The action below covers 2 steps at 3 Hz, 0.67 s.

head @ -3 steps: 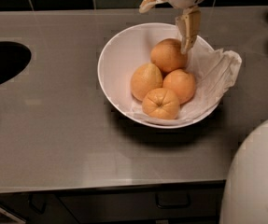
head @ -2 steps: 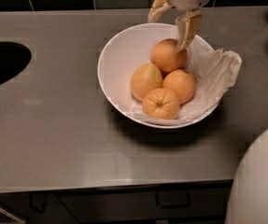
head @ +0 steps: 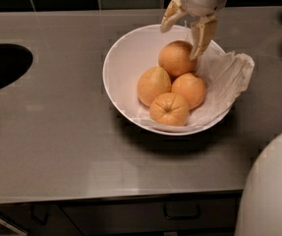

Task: Pick orange from white bowl

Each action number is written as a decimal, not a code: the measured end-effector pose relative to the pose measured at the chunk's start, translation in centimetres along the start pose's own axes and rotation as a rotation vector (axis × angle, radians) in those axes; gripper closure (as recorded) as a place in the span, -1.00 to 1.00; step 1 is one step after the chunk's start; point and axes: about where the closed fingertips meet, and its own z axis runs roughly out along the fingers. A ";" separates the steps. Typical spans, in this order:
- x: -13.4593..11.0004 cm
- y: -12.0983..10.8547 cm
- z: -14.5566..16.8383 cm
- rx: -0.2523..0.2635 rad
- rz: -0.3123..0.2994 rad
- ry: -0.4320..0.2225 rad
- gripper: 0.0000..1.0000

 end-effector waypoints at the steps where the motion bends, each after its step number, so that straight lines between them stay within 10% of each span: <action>1: -0.1 0.1 0.4 -0.017 -0.026 -0.003 -0.28; 2: 0.1 0.0 0.9 -0.031 -0.061 -0.001 -0.30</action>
Offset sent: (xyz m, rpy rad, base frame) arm -0.0501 -0.0255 -0.0158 -0.1346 0.2249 0.1365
